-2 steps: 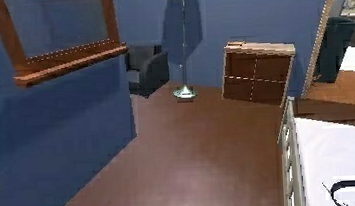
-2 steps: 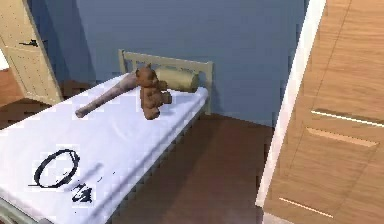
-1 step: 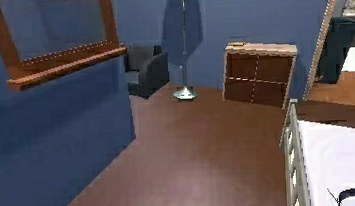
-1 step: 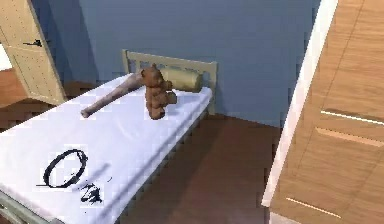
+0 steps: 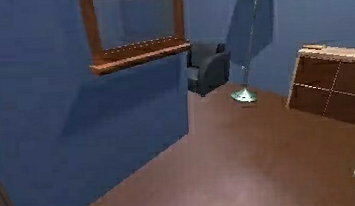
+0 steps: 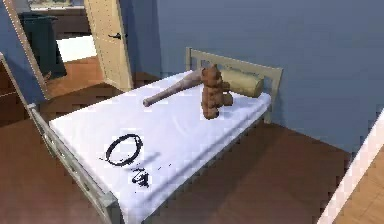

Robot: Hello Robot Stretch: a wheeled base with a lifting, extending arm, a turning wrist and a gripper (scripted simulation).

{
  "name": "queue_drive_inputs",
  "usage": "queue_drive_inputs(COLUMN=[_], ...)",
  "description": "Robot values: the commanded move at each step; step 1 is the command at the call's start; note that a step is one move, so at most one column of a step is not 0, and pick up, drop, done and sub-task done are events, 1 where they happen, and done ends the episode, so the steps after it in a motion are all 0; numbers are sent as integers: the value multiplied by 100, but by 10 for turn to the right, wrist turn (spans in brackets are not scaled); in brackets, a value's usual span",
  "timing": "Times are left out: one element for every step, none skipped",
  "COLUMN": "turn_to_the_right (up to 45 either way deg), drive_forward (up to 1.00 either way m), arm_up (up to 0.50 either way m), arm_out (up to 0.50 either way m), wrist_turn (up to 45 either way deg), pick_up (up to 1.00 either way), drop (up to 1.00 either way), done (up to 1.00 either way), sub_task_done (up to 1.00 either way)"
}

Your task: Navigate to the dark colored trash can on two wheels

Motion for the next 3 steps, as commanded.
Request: queue_drive_inputs(turn_to_the_right=[0,390,0], drive_forward=[40,0,100], arm_up=[0,0,0], arm_out=[0,0,0], wrist_turn=[0,0,0], pick_up=[0,0,0], drop=[0,0,0], done=[0,0,0], sub_task_done=[0,0,0])
